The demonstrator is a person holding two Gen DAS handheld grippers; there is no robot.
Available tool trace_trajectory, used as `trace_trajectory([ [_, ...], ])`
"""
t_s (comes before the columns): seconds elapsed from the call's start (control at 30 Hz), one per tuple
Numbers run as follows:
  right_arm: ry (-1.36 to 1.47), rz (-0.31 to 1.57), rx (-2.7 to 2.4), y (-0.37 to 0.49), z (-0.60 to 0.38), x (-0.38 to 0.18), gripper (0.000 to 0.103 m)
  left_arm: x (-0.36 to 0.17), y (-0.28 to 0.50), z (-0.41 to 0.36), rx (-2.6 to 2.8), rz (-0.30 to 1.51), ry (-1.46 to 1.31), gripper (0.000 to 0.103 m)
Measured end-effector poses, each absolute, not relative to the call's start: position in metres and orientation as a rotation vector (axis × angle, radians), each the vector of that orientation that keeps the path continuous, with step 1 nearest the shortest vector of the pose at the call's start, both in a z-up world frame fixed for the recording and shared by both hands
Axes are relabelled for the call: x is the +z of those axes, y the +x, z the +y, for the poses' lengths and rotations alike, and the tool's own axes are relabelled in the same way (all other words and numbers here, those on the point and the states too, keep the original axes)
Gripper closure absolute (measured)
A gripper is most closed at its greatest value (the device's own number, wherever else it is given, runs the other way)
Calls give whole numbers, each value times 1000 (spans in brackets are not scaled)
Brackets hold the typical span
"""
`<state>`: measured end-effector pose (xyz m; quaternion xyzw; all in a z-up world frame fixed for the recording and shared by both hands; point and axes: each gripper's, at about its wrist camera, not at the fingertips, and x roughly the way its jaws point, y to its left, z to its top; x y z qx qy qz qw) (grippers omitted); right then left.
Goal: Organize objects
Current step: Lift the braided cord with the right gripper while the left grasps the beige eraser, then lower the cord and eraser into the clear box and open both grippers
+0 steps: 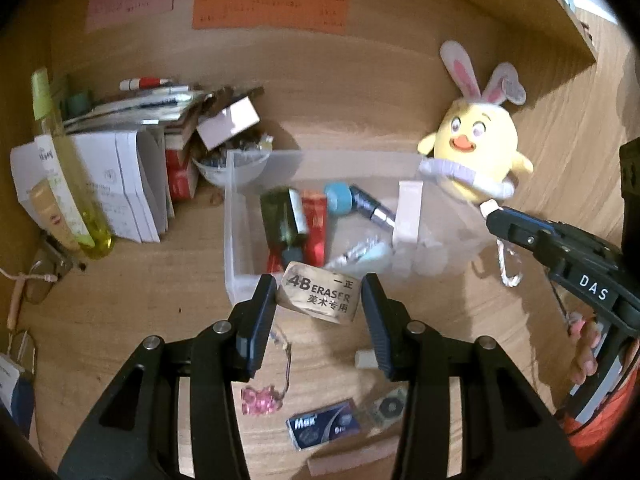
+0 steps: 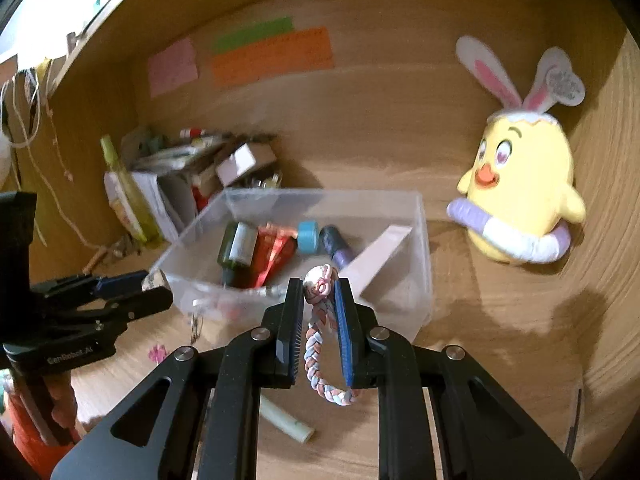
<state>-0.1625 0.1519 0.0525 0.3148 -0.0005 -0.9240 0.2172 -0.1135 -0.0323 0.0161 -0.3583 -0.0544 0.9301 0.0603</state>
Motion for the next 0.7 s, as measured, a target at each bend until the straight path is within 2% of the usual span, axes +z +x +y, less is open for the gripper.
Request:
trace_trajectory([
  [0.43, 797, 15, -2587, -200, 145, 76, 89, 16, -149, -38, 2810, -205, -1111, 59],
  [0.7, 901, 81, -2589, -230, 137, 45, 89, -1, -164, -45, 2789, -221, -1198, 60],
])
